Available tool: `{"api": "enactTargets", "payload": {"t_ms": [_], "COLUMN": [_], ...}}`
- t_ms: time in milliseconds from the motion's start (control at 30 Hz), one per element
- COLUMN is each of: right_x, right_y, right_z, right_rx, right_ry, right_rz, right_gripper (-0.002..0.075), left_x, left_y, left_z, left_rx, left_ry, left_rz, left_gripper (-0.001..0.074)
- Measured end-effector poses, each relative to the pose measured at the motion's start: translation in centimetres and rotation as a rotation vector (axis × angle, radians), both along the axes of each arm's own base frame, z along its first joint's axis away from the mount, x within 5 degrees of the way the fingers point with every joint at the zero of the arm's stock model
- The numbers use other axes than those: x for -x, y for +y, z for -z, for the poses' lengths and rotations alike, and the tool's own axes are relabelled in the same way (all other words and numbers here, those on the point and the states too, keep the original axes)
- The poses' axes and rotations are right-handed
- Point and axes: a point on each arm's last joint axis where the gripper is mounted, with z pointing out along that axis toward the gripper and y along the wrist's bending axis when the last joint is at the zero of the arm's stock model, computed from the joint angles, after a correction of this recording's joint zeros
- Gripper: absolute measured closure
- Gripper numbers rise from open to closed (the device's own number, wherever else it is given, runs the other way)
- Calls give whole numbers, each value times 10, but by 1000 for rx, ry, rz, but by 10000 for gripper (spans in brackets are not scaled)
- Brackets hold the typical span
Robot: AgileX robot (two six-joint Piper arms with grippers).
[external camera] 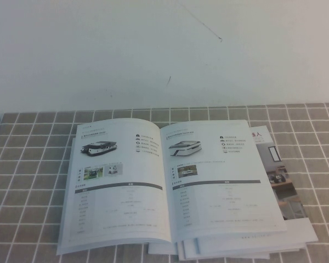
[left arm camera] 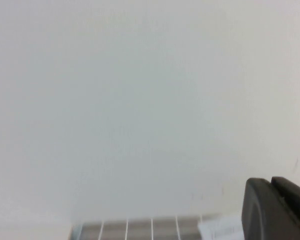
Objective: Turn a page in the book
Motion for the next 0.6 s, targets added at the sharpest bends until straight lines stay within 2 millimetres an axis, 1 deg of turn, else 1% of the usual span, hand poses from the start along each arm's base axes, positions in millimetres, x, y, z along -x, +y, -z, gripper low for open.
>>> {"api": "enactTargets", "payload": {"t_ms": [133,233,300,367,467,567,600], "right_x": [8,15,18,20,21,19,20], "right_y": [0,-1,-1,-1,-1,-1,0], "right_z": [-21,-32,-37,-39,-39,-47,-54], "right_rx": [-39,-48,-64,-80,-87,-82,-75], "right_ry": [-255,-394,-455,-485,-496,-424,-398], "right_rz": [-14,-15,-17,-23,-27,-31,-32], "right_gripper": [729,729,729,729,729,729,729], "left_x": [6,11,15,17,18,16,15], "left_y": [-1,-2,-2,-2,-2,0,0], "left_z": [-20,-31,-37,-40,-42,-40,-42], "left_rx": [9,14,17,19,45,79,88], "left_ry": [-227,-362,-439,-487,-504,-459,-415], "left_rz": [15,23,28,32,38,38,39], "left_gripper": [738,738,738,738,738,738,738]}}
